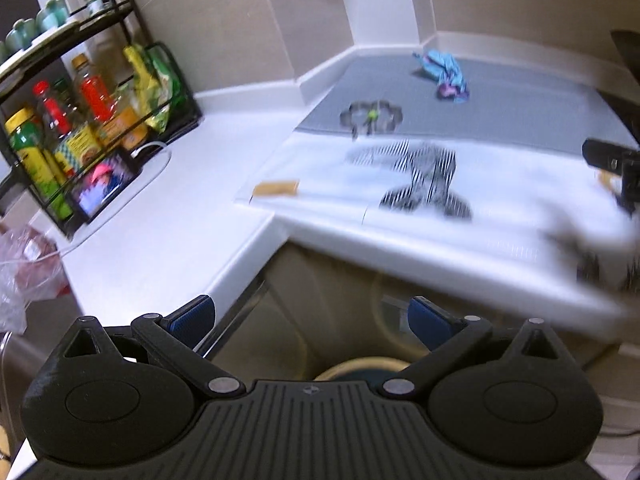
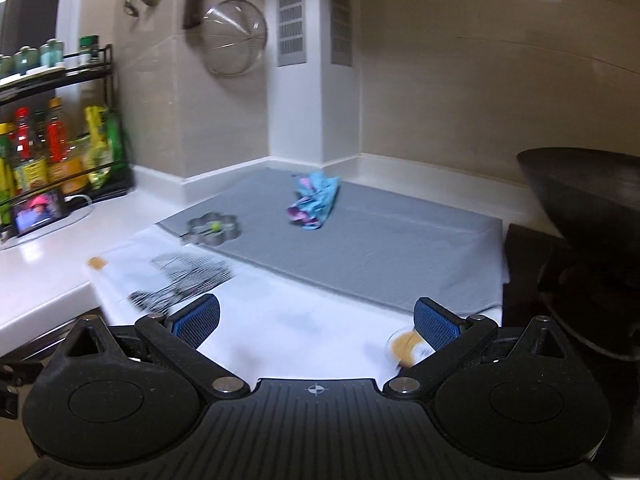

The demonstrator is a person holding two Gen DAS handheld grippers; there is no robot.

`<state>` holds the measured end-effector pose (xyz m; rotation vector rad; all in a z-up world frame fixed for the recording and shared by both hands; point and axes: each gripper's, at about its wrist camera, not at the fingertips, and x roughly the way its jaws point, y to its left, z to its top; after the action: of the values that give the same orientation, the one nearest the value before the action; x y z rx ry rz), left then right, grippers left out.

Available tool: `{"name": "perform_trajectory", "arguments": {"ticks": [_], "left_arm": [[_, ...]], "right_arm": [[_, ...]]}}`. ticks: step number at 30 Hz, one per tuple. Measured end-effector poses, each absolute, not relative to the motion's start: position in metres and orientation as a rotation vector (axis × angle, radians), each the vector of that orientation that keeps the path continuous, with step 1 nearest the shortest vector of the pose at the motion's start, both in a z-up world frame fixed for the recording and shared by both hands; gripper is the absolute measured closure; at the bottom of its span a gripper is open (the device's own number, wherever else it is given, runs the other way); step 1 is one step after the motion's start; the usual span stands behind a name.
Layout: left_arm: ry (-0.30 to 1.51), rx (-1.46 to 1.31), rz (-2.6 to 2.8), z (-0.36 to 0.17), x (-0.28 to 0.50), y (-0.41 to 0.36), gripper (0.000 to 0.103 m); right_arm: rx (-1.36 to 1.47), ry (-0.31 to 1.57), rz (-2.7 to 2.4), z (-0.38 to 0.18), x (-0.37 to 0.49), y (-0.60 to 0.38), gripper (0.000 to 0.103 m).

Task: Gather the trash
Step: 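Raise both tools from the bin toward the grey mat, then position the right gripper over the blue-pink wrapper while the left hovers near the cutter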

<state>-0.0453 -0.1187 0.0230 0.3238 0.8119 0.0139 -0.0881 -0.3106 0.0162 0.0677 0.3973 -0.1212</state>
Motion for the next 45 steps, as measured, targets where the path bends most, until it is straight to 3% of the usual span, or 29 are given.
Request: {"name": "perform_trajectory", "arguments": {"ticks": [13, 26, 38, 45], "left_arm": [[0.828, 0.192, -0.013, 0.021, 0.081, -0.146, 0.000], [0.884, 0.241, -0.051, -0.028, 0.207, -0.166, 0.000], [0.865, 0.125, -0.105, -0.040, 0.263, -0.170, 0.000], [0.727, 0.080, -0.121, -0.053, 0.260, -0.167, 0.000]], "right_arm": [[0.101, 0.495, -0.163, 0.006, 0.019, -0.331, 0.000], [0.115, 0.606, -0.147, -0.008, 0.155, -0.325, 0.000], [0.098, 0.635, -0.216, -0.029, 0.231, -0.344, 0.000], [0.102, 0.640, -0.212, -0.029, 0.234, -0.345, 0.000]]}}
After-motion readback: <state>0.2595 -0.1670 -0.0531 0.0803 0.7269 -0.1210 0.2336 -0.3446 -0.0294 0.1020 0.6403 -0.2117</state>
